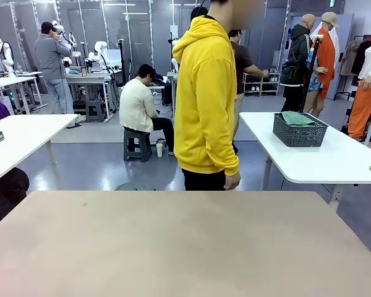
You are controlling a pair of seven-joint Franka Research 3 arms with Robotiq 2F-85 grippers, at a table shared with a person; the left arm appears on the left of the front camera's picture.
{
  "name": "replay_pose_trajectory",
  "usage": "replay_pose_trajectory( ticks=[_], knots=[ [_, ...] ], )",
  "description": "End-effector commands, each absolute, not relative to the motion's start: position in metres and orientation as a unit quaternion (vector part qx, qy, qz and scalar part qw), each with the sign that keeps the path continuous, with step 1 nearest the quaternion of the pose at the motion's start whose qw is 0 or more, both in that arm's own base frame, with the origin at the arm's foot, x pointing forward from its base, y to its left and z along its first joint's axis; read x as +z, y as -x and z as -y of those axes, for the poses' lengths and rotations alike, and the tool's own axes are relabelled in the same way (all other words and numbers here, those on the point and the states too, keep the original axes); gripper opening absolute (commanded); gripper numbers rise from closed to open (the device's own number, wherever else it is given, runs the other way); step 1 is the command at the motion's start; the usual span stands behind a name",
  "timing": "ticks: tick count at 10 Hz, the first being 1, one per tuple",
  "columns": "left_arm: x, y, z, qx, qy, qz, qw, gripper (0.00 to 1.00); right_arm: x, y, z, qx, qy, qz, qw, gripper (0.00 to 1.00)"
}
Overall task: Fold the towels and place them in the basket.
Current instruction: Stack the folded Towel with hook on the right side of the table.
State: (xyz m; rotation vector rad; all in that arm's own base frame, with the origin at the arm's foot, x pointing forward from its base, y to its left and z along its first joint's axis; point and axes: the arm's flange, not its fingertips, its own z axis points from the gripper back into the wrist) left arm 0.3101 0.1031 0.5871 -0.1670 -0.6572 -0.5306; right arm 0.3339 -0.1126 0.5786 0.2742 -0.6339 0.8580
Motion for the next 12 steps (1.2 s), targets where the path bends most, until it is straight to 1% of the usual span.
replay_pose_trajectory(
  ticks=[1, 12],
  knots=[
    [0.5893, -0.3095, -0.1036, -0.258, 0.084, 0.315, 0.909, 1.00, 0.5782, -0.3338, 0.1141, 0.413, -0.125, 0.299, 0.851, 1.00],
    [0.5893, -0.3095, -0.1036, -0.258, 0.084, 0.315, 0.909, 1.00, 0.5782, -0.3338, 0.1141, 0.413, -0.125, 0.299, 0.851, 1.00]
  ],
)
